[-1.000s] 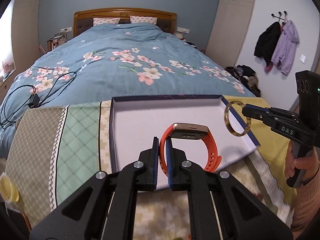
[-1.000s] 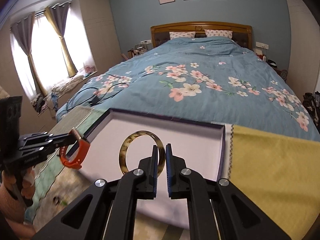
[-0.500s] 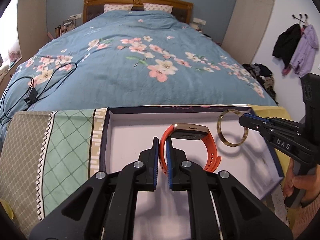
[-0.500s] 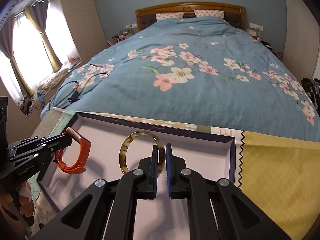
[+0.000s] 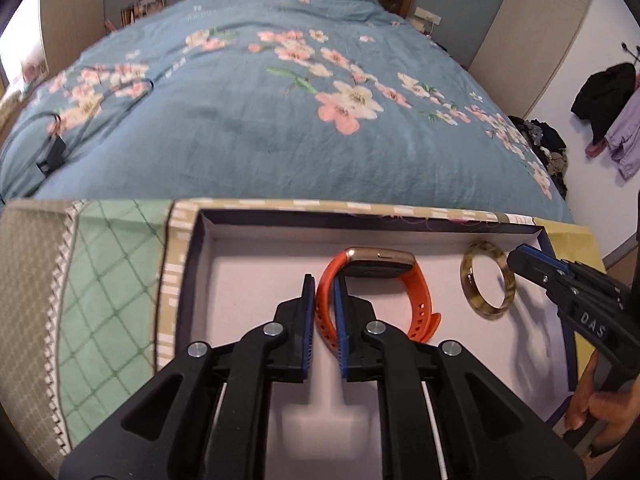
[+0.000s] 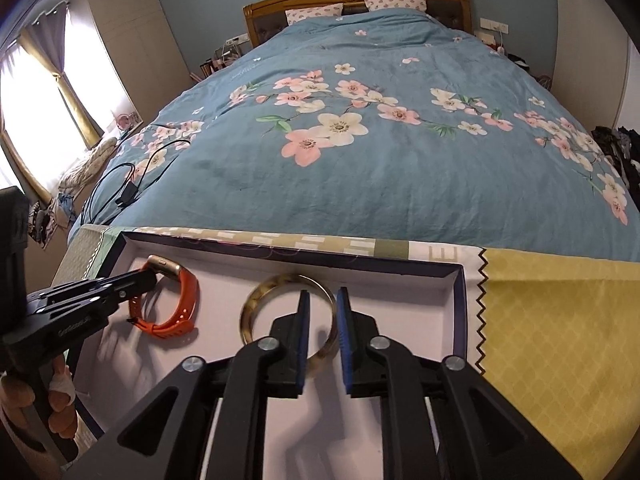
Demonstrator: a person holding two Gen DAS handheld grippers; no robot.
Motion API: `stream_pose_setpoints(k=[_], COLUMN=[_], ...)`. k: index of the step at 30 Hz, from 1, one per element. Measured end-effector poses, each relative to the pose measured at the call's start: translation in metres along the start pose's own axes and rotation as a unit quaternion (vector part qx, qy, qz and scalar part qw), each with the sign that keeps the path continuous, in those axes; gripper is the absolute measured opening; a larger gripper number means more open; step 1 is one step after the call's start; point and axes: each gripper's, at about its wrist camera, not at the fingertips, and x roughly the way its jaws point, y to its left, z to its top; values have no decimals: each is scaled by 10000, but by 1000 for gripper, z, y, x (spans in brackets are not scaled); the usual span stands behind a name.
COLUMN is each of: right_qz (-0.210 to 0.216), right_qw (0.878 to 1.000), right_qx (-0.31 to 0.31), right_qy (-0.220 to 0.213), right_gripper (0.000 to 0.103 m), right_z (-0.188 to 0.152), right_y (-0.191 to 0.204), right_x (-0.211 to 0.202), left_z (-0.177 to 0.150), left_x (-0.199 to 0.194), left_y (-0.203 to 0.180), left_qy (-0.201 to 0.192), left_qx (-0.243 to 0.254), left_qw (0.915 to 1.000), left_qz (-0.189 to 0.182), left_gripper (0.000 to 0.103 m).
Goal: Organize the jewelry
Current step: 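Place the orange watch band in the tray with the left tool while the right tool places the bangle, then grasp the pink hair tie with the left tool while the right tool grasps the crystal bracelet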
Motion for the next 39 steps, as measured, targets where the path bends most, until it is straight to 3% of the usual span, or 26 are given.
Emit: stream_pose_setpoints(k=[2,3,7,9,13,18,24,31,39], right_qz=[13,64,259,409,657,728,955,1180,892], right_qw=[9999,9998,9980,9952,9893,9865,9845,9774,9766], right_qx=[27,-12,-279,-519,-943,-1292,-1443,-1754,-1957], right_qy=[-117,-173,-501,-722,-896,-693,-272,-33,-52], right_gripper=[21,24,29,41,41,41,34,31,30], right_z=[-3,-5,-21,-36,-70,-123,-172,-202,-212], right_y=[-1,-1,7,13,23,25,33,62,75], right_x=[-6,-11,-43,-67,-104,-128,-132,-130,-126], left_z=[-4,-6,-18,-30,-62,-110,-164,-209,-242], left_x=[-3,-6,-39,-64,-112,-156,-174,-185,-194], left_y=[3,3,0,-4,-7,0,9,14,6], left_qy=[-50,-110,-685,-1001,-1549,-1802,-1738,-1631,-1605], left_qx=[-31,-15,257,482,977,1228,1425,1440,1726], left_qw=[10000,9999,9972,9937,9830,9758,9743,9757,9701], left_qz=[-30,-68,-150,-147,-88,-162,-142,-242,-574], left_gripper=[16,24,35,52,61,62,62,62,61])
